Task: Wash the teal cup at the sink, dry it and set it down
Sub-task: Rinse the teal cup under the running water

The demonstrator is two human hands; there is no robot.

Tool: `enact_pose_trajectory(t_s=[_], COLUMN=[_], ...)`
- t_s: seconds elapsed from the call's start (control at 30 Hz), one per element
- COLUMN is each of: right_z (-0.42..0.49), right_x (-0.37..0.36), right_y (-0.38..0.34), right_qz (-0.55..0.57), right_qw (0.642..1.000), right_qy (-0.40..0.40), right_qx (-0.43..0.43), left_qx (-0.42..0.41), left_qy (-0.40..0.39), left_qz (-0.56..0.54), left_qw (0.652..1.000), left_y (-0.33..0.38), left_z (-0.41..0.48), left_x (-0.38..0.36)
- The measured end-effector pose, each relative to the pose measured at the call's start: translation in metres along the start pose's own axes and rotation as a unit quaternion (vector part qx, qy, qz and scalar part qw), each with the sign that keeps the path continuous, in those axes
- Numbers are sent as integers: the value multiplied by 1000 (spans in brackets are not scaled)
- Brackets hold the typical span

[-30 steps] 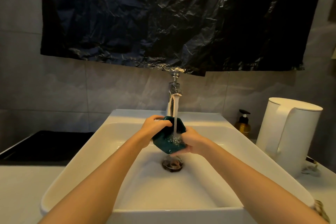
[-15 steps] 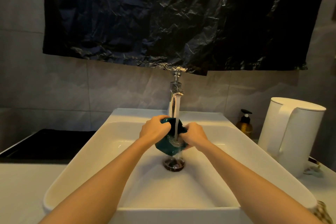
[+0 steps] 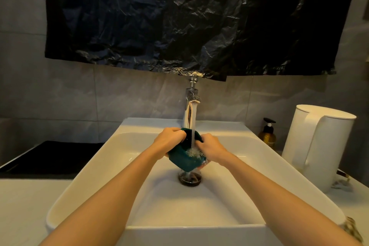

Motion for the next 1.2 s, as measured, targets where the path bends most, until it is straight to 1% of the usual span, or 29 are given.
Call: enact_pose_trajectory(t_s=[0.03,0.1,0.17,0.2,0.27,0.3,0.33,0.37,0.4,0.43,0.5,0.57,0.63,0.7,0.73,0.8,0.87,0.9,0.93,0.97,1.0,1.07,1.13,1.17,1.2], right_z=[-2,-8,-13,-14,-15,-17,-16,-16,-14,-12,-8,-6,-7,-10,-11,-11,-10,-9,-7,-7,-6,-6,-7,-8,-8], right_x=[-3,-10,-16,-17,-16,-15,-13,-10,-6,-2,7,14,18,18,18,20,23,25,28,31,32,33,32,31,29], right_y=[0,-1,-1,0,1,-1,-1,-2,-3,-4,-5,-5,-3,-3,-5,-8,-9,-9,-8,-8,-8,-8,-9,-11,-12], right_qz=[15,97,219,275,354,377,384,369,336,296,201,106,51,23,13,3,15,23,31,39,47,58,69,81,98], right_qw=[1000,989,954,932,896,886,885,897,916,934,967,987,993,994,994,995,996,997,997,997,996,993,991,990,989], right_qy=[-26,-111,-193,-216,-214,-197,-171,-141,-108,-75,-23,-5,-13,-35,-47,-53,-37,-22,-1,21,40,71,95,99,96], right_qx=[-2,-19,-63,-98,-160,-184,-199,-199,-193,-184,-156,-122,-107,-99,-93,-82,-76,-75,-72,-71,-70,-72,-69,-64,-54], left_qx=[0,-5,6,21,75,105,129,144,151,148,106,57,34,11,-5,-37,-59,-58,-44,-12,21,86,146,158,155], left_qy=[0,1,-4,-6,-13,-25,-39,-56,-70,-79,-85,-81,-63,-38,-21,34,74,77,70,50,21,-61,-152,-174,-174], left_qz=[4,10,-3,-22,-94,-148,-204,-246,-259,-242,-151,-72,-27,21,61,152,174,141,78,-4,-84,-206,-277,-285,-276], left_qw=[1000,1000,1000,1000,993,983,970,957,951,956,979,992,997,999,998,987,980,985,993,999,996,973,937,929,933], left_y=[0,-2,-4,-6,-10,-12,-14,-15,-15,-16,-18,-21,-25,-27,-27,-23,-19,-18,-19,-21,-22,-24,-23,-21,-20], left_z=[0,0,-1,-1,-3,-4,-4,-6,-8,-7,-2,3,6,7,8,12,13,14,16,17,17,17,8,3,2], left_x=[0,2,3,3,2,0,-2,-5,-8,-12,-19,-28,-34,-38,-38,-34,-31,-31,-31,-32,-33,-39,-46,-48,-47])
Point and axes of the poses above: each hand's wrist, its own z-axis towards the middle knuckle, its own x-axis out of the back of the hand, y = z × x, the point moved 5 cm from there along z, towards the middle knuckle, and after that the axes turned 7 degrees about z, right-handed, at the moved point
